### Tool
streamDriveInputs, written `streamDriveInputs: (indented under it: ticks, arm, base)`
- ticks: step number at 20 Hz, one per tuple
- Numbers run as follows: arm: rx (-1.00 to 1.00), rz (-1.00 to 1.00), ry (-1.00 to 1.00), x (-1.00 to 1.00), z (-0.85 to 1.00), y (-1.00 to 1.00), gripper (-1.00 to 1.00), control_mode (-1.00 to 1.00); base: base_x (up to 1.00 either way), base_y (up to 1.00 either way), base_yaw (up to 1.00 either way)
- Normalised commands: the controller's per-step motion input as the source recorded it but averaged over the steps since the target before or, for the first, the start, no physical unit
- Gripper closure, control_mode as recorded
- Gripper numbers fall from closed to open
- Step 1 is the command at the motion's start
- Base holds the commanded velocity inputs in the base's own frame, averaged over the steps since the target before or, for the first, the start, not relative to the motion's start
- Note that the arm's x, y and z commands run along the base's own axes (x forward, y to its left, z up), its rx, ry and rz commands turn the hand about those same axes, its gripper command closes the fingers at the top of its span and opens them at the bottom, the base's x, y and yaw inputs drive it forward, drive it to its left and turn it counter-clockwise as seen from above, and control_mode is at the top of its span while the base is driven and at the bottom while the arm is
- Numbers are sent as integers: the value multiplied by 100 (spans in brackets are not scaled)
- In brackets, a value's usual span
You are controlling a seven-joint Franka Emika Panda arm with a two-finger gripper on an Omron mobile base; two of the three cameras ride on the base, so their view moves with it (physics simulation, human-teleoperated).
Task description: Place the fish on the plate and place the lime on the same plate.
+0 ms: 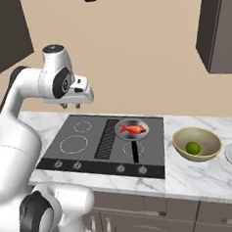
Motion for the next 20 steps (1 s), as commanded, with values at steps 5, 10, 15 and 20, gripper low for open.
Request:
streamDriveInputs:
  ticks: [5,10,15,20]
  arm:
    - [0,-3,0,0,-6,-32,-100,-100]
    - [0,-19,2,0,-12,-80,-100,-100]
    - [0,-25,1,0,-15,-63,-100,-100]
    - [0,-34,1,7,-32,-52,-100,-100]
  base:
    - [0,0,0]
    - [0,0,0]
    - [0,0,0]
    - [0,0,0]
